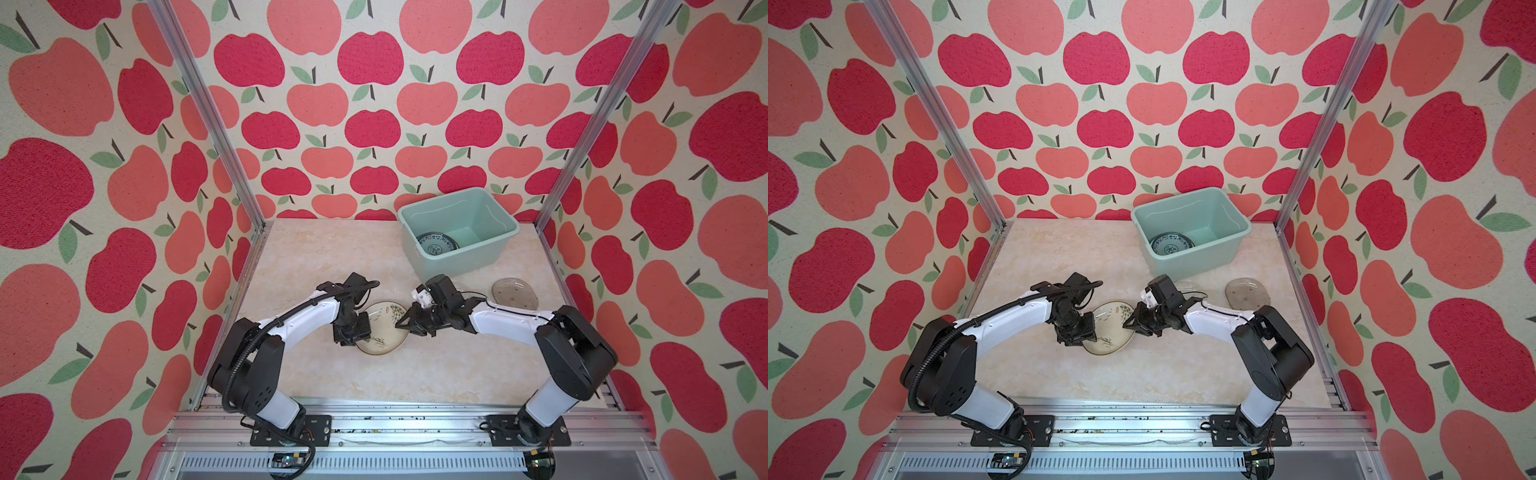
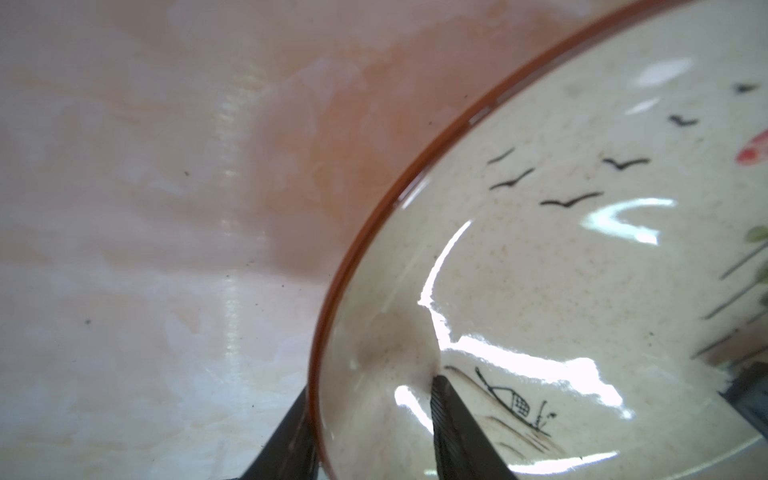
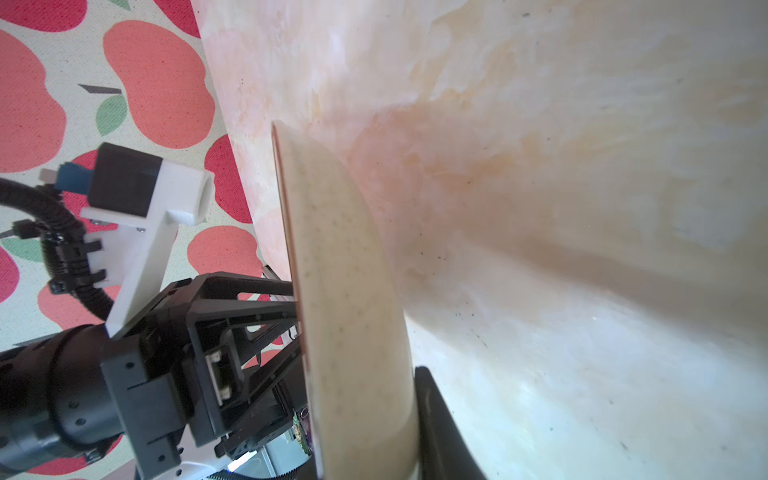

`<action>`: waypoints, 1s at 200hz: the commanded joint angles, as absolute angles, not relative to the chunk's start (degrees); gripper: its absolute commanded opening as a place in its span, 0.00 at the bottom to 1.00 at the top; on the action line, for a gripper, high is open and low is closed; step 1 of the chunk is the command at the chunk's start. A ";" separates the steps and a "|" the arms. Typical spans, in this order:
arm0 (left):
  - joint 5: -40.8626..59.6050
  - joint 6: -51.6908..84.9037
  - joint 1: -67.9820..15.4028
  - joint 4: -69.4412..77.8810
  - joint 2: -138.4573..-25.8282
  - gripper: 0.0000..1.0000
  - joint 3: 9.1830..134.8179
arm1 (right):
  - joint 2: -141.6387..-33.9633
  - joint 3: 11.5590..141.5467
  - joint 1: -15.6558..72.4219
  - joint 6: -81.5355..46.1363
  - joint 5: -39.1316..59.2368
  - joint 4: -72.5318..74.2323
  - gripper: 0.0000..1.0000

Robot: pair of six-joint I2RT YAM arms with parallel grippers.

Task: Place the plates into the plastic bin on the countertop
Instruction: 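Push the cream plate edge with the left gripper while the right gripper tilts it up, then lift the cream plate on edge with the right gripper, left gripper steadying it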

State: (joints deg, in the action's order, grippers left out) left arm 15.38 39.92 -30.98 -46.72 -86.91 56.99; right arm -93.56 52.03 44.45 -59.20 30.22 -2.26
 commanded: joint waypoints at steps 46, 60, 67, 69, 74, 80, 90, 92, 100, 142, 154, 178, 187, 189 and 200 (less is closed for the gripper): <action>9.66 41.18 -29.31 -48.13 -74.57 0.64 60.97 | -83.48 59.40 43.54 -50.47 29.93 -13.23 0.07; 9.84 40.96 -28.36 -47.82 -71.60 0.66 61.63 | -81.89 60.72 42.62 -48.96 29.45 -15.90 0.07; 10.15 40.74 -27.96 -47.53 -70.08 0.68 61.93 | -81.12 61.50 42.10 -48.19 29.49 -17.22 0.07; 10.18 40.66 -27.84 -47.41 -69.60 0.68 62.00 | -80.95 61.65 41.97 -48.04 29.45 -17.62 0.07; 10.37 40.51 -27.58 -47.17 -68.52 0.70 62.17 | -80.54 62.29 41.58 -47.40 29.39 -18.54 0.07; 10.85 40.39 -27.31 -46.76 -67.27 0.71 62.30 | -80.16 62.98 41.09 -46.64 29.50 -19.79 0.07; 12.00 40.11 -26.74 -46.01 -65.23 0.73 62.40 | -79.63 64.19 40.27 -45.45 29.82 -21.77 0.07; 12.32 40.11 -26.61 -45.89 -64.89 0.73 62.45 | -79.50 64.37 40.08 -45.20 29.87 -22.14 0.07; 13.53 40.02 -26.03 -45.33 -63.46 0.75 62.40 | -79.14 65.37 39.46 -44.30 30.17 -23.62 0.07; 26.92 40.56 -24.00 -38.40 -60.21 0.77 59.00 | -77.87 68.64 37.51 -42.76 34.01 -25.66 0.07; 30.21 41.25 -24.12 -35.95 -60.70 0.77 57.64 | -77.87 69.53 37.44 -42.64 35.41 -25.67 0.07; 31.90 42.76 -24.69 -32.23 -61.08 0.77 54.97 | -77.94 70.48 37.44 -43.02 37.55 -25.07 0.07; 31.67 43.18 -24.87 -31.26 -60.92 0.76 54.25 | -77.78 70.49 37.45 -43.35 38.00 -24.58 0.07; 31.65 43.20 -24.87 -31.13 -60.91 0.76 54.12 | -77.78 70.49 37.49 -43.44 38.04 -24.43 0.07; 31.60 43.69 -24.95 -30.13 -60.87 0.74 53.45 | -77.59 70.30 37.44 -44.17 38.76 -23.39 0.07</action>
